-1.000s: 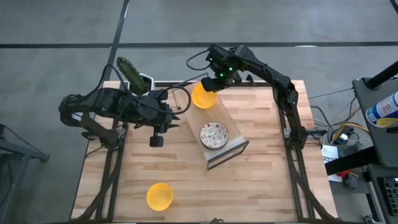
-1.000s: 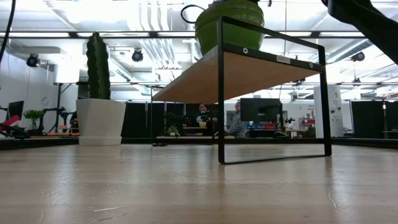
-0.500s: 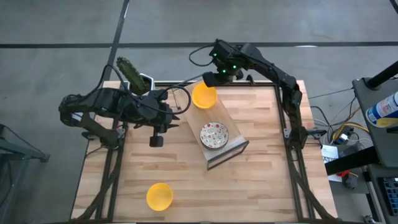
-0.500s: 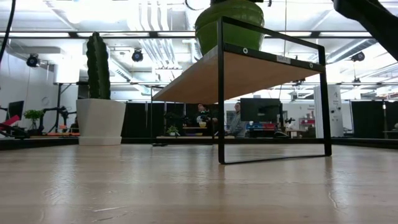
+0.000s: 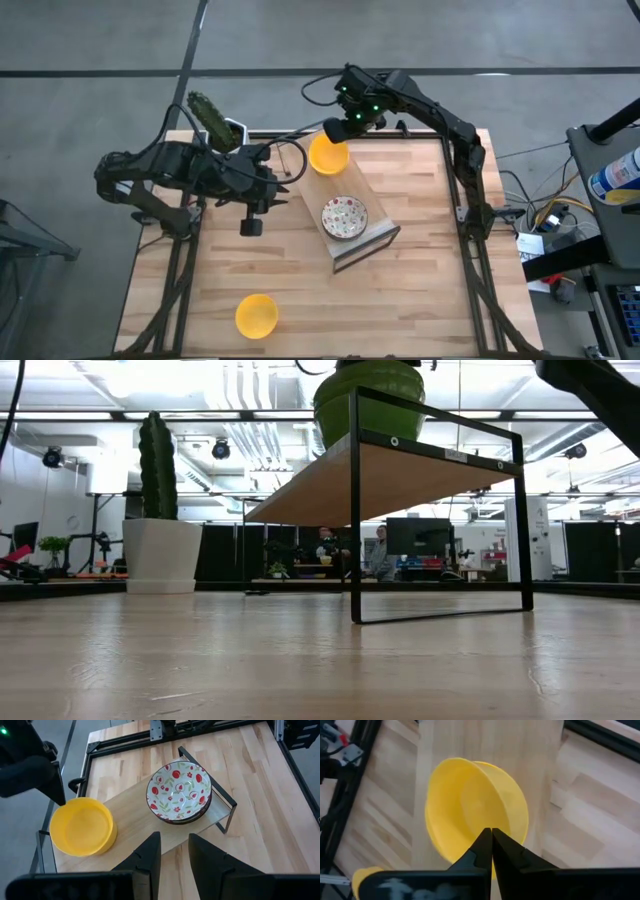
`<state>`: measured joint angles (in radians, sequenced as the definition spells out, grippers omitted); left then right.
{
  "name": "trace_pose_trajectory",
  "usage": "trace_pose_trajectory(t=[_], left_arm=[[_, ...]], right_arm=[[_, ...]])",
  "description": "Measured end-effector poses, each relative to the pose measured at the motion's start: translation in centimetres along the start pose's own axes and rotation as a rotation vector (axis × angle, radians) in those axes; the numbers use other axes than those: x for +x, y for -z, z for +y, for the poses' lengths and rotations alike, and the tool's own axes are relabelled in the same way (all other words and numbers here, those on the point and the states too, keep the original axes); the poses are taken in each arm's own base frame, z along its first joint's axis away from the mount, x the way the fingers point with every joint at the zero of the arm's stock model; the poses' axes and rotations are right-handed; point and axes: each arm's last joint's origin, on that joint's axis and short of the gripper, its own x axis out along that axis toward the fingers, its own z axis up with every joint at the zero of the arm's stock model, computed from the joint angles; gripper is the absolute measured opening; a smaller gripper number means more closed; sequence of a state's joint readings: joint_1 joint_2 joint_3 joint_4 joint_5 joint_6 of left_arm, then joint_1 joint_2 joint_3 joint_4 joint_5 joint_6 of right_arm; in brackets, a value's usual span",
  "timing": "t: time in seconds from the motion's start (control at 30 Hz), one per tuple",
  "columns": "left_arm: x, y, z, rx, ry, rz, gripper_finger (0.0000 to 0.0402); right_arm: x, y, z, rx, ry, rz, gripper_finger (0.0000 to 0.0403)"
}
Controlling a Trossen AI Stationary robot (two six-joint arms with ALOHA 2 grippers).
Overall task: Pick & Place Mini bowls
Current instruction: Stack the right yellow bowl on the other yellow bowl on the shelf
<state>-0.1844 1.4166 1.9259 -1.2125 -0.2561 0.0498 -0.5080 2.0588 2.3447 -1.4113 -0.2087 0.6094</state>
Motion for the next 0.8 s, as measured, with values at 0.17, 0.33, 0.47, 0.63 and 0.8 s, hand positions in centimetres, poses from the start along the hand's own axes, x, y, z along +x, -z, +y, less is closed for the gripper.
trace_pose_trajectory(t=[0.17,0.33,0.47,0.63,0.8], left_arm=[[0.0,0.0,0.0,0.0,0.001,0.0,0.0094],[0.0,0.0,0.0,0.0,0.0,0.001,0.0094],[0.0,0.0,0.0,0.0,0.0,0.001,0.0094],[0.0,0.0,0.0,-0.001,0.0,0.001,0.0094],[0.4,0.4,-0.1,-0.016,0.002,0.034,0.0094]], right_arm=[[0.8,-0.4,-0.4,0.01,0.036,0.001,0.0008],[1.7,-0.8,-0.9,0.015,0.062,0.015,0.0008],[2.2,-0.8,-1.2,0.021,0.087,0.023,0.0008],[2.5,-0.7,-1.4,0.023,0.091,0.034,0.0008],[0.8,0.0,-0.3,-0.031,0.048,-0.007,0.0008]])
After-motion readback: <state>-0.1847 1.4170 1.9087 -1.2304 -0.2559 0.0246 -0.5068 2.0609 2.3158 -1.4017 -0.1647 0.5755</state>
